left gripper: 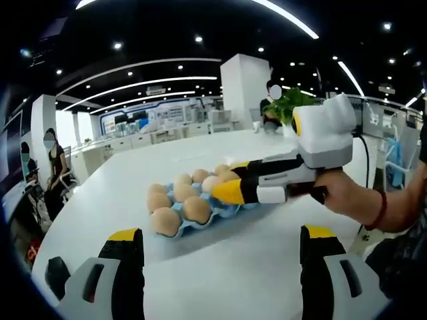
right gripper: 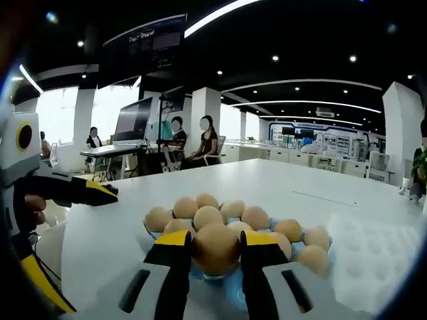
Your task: Place the egg into an empty slot of the egg tray after lifting it from the table, then release the egg inside the slot.
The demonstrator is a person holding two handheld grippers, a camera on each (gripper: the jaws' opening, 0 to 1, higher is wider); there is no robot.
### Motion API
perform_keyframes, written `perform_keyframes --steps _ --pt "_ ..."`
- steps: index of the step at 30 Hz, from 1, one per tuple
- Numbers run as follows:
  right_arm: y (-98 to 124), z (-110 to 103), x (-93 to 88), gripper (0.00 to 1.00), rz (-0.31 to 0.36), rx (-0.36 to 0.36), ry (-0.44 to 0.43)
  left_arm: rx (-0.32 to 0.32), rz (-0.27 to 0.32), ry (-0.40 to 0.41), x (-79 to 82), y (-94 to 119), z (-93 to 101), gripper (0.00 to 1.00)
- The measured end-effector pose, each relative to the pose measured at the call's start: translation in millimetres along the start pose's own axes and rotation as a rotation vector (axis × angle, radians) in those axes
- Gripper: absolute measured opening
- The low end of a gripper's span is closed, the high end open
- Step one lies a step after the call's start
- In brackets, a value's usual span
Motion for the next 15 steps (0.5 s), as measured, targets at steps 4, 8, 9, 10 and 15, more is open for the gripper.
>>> perform_keyframes --steps 4,8,9,10,15 --pt "-2.3 -1.6 -6.4 0.3 -0.009 0.001 0.016 -0.001 0.03 0.023 5.1 0.4 -1.2 0.99" --pt "-1.2 -3.8 -11.3 0.3 -0.019 0.003 0.042 0.0 0.028 0.018 5.3 0.3 -1.3 0.99" --pt "-2.0 -3.9 -10.6 0.3 -0.011 0.002 0.049 0.0 0.027 0.017 5.1 0.3 -1.2 0.99" --pt "-2.3 -4.3 -10.8 0.3 -0.009 0.001 0.057 0.0 0.026 0.016 4.8 0.3 -1.2 0.99" --pt "-0.7 -7.4 -13.6 0.3 0.015 0.002 0.058 0.0 0.014 0.015 2.4 0.6 -0.8 0.99"
Point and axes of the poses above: the point that each gripper's makers call its tool centre point, and the gripper's own axes: y roughly backward along the fingers, z roughly to its right, x roughly out of its top, the point moved 6 cm from there along y, roughly backward along the fingers, and after that the axes turned 15 degrees about z, right-handed, at the moved point
